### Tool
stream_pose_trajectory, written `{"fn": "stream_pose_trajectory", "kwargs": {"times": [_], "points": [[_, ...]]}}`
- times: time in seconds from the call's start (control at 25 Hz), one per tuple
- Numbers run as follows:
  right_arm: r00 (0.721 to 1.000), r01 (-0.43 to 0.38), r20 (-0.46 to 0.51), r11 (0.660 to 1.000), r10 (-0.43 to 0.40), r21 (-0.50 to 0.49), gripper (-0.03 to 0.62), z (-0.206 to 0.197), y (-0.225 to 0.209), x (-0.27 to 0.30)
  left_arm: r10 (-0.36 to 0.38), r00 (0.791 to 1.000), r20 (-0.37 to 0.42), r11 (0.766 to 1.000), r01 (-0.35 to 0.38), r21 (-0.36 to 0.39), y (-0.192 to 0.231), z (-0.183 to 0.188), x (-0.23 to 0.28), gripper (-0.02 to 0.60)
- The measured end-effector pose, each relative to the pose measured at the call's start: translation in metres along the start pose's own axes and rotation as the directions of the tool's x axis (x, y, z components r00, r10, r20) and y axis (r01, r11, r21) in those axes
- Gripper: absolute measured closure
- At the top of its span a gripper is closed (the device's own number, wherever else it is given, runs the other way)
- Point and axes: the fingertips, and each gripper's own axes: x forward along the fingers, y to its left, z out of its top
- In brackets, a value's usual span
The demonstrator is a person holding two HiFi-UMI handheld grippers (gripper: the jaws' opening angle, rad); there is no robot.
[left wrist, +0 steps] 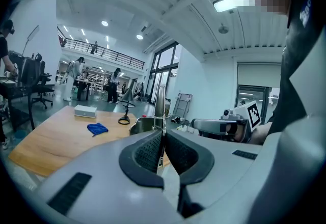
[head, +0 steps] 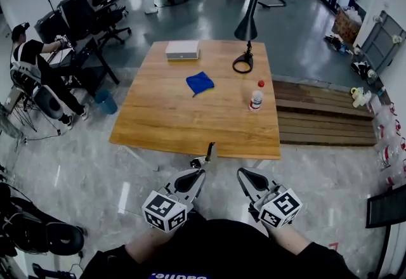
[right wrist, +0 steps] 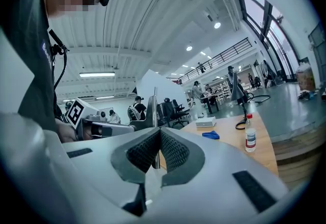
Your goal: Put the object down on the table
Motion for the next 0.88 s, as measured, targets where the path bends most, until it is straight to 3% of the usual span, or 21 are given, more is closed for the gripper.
{"fn": "stream_pose_trajectory", "kwargs": {"times": [0.2, 0.68, 0.88], "points": [[0.999, 0.036, -0.018, 0.999, -0.036, -0.005, 0.589, 0.002, -0.018, 0.024, -0.011, 1.0, -0.007, 1.0, 0.011, 0.009, 0.034, 0.001, 0.018, 0.563], [0.982, 0.172, -0.073, 0.985, -0.172, -0.013, 0.589, 0.016, -0.06, 0.145, -0.121, 0.991, -0.064, 0.992, 0.123, 0.034, 0.168, 0.019, 0.062, 0.563], [0.974, 0.217, -0.069, 0.976, -0.217, -0.009, 0.589, 0.017, -0.066, 0.176, -0.134, 0.983, -0.127, 0.982, 0.149, 0.114, 0.209, 0.01, 0.076, 0.563]]}}
